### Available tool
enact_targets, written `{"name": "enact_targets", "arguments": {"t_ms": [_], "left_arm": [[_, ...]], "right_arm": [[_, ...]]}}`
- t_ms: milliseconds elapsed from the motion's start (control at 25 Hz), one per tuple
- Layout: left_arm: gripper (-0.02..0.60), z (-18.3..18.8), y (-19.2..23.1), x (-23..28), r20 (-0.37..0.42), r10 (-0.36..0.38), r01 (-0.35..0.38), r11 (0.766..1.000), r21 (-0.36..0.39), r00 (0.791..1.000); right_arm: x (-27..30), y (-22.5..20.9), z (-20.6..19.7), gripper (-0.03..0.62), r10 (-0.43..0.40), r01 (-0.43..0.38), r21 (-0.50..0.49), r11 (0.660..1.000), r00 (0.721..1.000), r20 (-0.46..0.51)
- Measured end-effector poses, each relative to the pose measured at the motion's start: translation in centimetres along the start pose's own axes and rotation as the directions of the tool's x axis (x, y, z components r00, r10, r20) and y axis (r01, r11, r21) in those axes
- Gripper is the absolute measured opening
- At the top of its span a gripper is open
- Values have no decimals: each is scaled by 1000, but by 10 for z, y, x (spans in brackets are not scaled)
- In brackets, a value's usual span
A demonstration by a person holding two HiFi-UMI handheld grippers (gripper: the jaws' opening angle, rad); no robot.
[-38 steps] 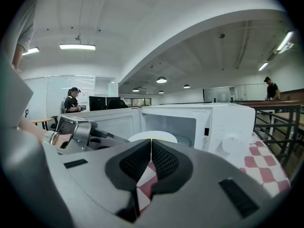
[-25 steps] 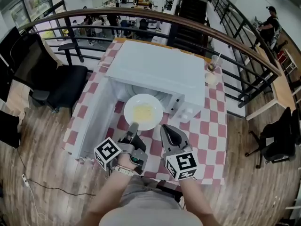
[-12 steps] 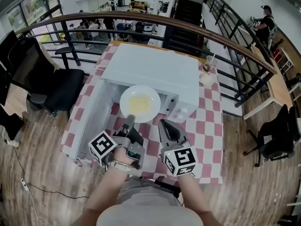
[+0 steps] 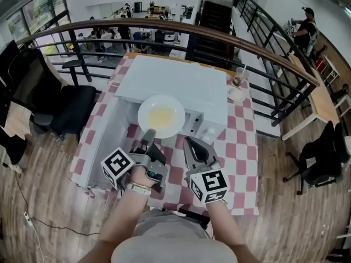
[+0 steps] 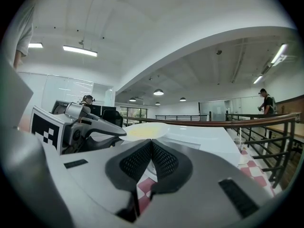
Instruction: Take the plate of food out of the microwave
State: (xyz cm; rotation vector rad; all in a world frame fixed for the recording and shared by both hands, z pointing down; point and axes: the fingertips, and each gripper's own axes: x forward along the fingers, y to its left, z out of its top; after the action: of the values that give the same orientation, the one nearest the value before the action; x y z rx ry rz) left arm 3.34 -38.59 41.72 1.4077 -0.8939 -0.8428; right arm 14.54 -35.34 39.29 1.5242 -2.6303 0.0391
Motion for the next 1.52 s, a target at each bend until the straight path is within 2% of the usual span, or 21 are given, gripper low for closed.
{"name": "enact_targets", "arguments": {"t_ms": [480,1520], "left_arm": [[15,-15,-9,7,-42,-16,16,1000,16,999],[15,-17,-12,10,-46,-20,20,1000,18,999]], "right_arm": [[-5,-1,3,26,-9,9,-24,1000,1000,7],[-5,-2,11,26,-28,29,-26,999,999,19]]}}
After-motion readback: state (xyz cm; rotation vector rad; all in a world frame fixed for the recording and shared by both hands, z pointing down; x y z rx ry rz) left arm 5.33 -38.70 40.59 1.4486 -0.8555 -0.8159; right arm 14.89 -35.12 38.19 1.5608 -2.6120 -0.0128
